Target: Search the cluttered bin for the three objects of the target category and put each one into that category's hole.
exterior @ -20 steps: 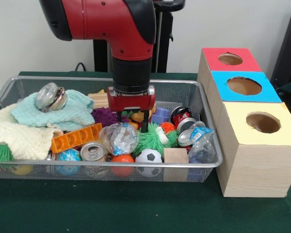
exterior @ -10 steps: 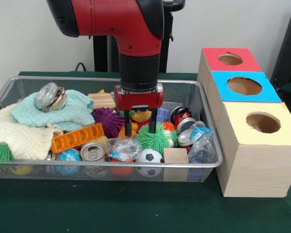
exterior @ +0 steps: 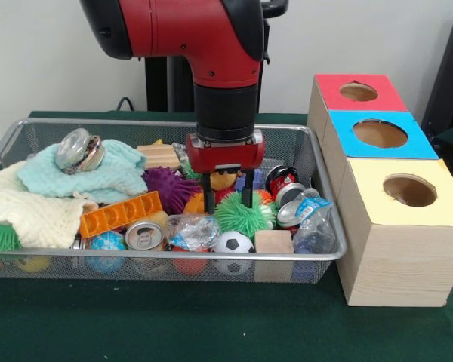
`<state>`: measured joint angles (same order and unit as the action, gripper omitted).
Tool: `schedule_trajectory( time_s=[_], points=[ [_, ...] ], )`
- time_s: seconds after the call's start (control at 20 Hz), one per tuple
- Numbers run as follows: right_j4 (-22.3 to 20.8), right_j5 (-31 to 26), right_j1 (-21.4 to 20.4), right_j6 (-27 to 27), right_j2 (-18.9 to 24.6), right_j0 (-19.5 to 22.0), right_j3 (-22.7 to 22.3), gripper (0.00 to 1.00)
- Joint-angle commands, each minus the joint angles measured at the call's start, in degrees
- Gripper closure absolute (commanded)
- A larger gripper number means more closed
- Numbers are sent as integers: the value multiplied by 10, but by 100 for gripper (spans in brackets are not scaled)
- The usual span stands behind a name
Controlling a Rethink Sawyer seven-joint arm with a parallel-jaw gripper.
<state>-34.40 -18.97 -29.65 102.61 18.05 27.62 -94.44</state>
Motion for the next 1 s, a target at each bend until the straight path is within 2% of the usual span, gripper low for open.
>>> schedule_trajectory(
  time_s=[0.05, 0.2, 0.45, 0.75, 0.8, 0.9, 1.0],
  points=[
    [18, -41, 6, -5, 49, -3, -23, 0],
    [19, -48, 25, -16, 57, 1, -6, 0],
    [6, -27, 68, -6, 48, -16, 30, 0],
    [10, -2, 69, 29, 30, -36, 36, 0],
    [12, 4, 67, 37, 26, -40, 36, 100],
    [8, 4, 41, 62, -4, -69, 26, 100],
    [21, 21, 17, 87, -9, -70, -2, 100]
  ],
)
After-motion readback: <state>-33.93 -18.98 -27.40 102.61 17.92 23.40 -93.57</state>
